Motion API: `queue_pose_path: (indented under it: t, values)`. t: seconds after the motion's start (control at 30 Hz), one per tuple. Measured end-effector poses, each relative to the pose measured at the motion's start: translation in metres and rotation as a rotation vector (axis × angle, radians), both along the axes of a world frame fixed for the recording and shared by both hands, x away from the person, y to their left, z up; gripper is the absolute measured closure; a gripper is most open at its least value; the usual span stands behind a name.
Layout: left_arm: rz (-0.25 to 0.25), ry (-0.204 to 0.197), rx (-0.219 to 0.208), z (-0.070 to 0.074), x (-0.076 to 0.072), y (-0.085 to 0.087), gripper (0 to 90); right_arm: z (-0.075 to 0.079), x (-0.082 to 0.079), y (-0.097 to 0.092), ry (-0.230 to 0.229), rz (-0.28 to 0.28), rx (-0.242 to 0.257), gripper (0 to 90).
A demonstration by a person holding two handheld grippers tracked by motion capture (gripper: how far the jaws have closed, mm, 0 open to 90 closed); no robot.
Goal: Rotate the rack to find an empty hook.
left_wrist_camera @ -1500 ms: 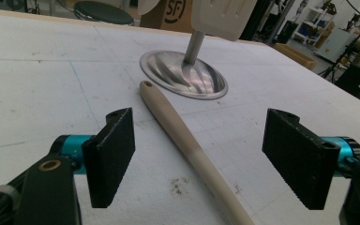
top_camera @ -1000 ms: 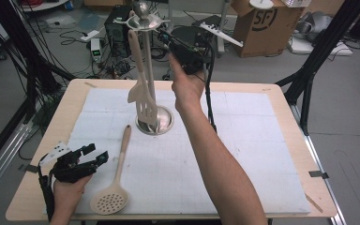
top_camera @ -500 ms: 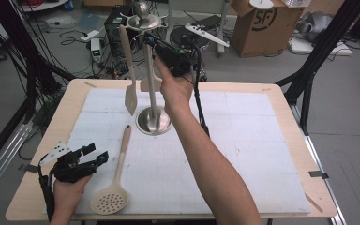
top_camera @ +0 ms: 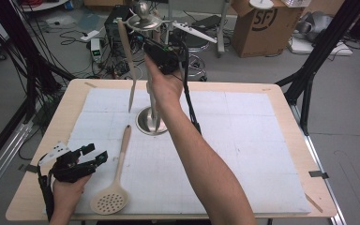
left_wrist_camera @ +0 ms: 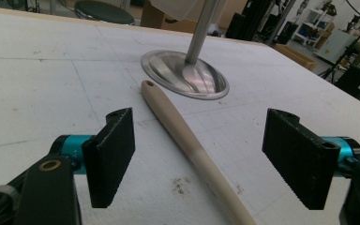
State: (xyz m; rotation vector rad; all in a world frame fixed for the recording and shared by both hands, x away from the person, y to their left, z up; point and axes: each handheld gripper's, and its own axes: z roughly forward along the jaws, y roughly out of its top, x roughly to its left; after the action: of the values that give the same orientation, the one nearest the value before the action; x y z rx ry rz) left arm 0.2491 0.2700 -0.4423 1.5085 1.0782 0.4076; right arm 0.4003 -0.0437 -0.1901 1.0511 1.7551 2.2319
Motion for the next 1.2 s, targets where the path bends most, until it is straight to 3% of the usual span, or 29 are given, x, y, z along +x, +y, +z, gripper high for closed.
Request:
queue_pose_path:
  t: [0.2, 0.5, 0.6, 0.7, 0.93, 1.2]
  values:
    - [-0.007, -0.001, 0.006, 0.000, 0.000, -0.002, 26.1, -0.004, 0.000, -0.013, 0.014, -0.017, 0.005, 90.0]
    - [-0.003, -0.003, 0.001, 0.001, 0.000, -0.002, 26.1, -0.014, 0.008, -0.044, 0.051, -0.080, 0.054, 90.0]
    - [-0.002, 0.000, 0.005, 0.000, 0.000, -0.002, 26.1, -0.010, 0.009, -0.052, 0.032, -0.090, 0.066, 90.0]
    - [-0.003, 0.000, 0.003, 0.000, 0.001, -0.002, 26.1, -0.008, 0.009, -0.055, 0.016, -0.097, 0.035, 90.0]
    - [-0.002, 0.003, 0.007, 0.000, 0.000, -0.002, 26.1, -0.001, 0.006, -0.053, -0.017, -0.077, 0.039, 90.0]
    - [-0.002, 0.004, 0.007, 0.000, 0.001, -0.003, 26.1, 0.001, 0.001, -0.049, -0.009, -0.073, 0.034, 90.0]
